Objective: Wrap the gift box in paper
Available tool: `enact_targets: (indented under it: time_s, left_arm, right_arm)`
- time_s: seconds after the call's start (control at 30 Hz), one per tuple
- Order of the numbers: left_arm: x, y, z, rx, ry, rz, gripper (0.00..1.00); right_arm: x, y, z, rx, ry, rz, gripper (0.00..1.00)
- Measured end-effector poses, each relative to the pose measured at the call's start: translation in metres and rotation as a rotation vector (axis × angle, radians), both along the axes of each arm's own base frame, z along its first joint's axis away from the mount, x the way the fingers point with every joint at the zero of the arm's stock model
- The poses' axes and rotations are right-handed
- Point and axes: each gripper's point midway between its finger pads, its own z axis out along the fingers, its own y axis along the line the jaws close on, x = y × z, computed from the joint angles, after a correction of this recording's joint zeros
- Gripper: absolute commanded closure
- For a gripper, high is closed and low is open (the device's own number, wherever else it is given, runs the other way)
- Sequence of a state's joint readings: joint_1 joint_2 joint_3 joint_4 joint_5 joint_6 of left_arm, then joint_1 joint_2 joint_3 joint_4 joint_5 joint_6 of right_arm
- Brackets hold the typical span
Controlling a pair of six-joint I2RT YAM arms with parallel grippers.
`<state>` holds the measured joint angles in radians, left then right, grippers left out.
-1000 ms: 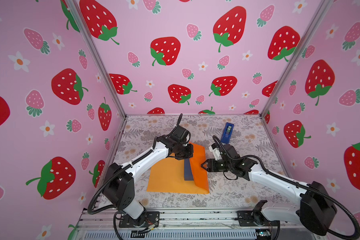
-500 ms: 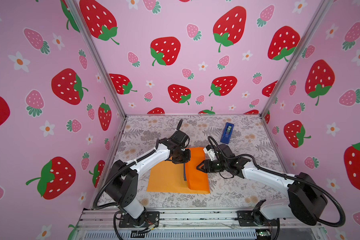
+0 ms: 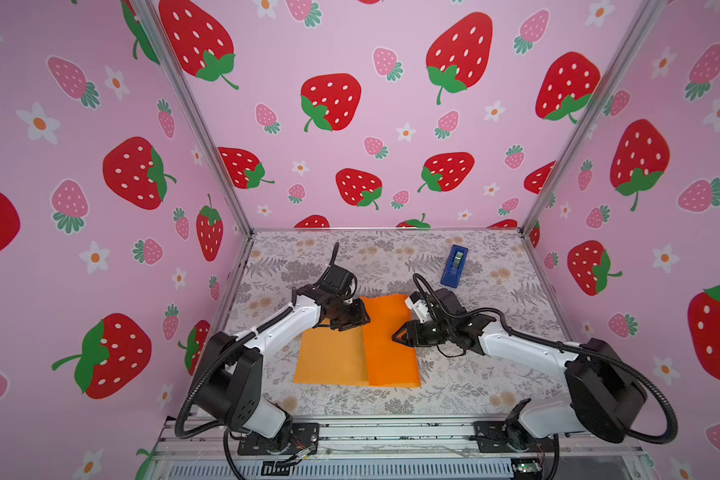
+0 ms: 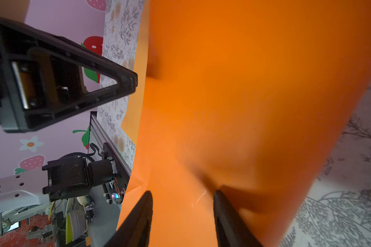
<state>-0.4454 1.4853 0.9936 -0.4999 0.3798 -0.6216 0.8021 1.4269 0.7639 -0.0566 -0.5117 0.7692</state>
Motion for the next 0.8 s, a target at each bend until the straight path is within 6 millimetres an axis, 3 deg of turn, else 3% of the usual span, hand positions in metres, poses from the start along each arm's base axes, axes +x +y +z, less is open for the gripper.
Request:
enact_targets:
  time_s: [0.3,0.5,0.8]
  left_arm:
    - [-0.030,-0.007,-0.016,-0.221,0.066,-0.015,0.50]
    - [-0.037,-0.017,-0.016,-0.312,0.086,-0.032,0.63]
    - [-0.032,-0.019,-0.009,-0.344,0.069,-0.034,0.92]
  right_arm:
    - [0.000,0.001,0.000,0.005,0.000,0.003,0.51]
    - [0.000,0.001,0.000,0.005,0.000,0.003,0.51]
    - [0.001,0.001,0.000,0.004,-0.001,0.002,0.51]
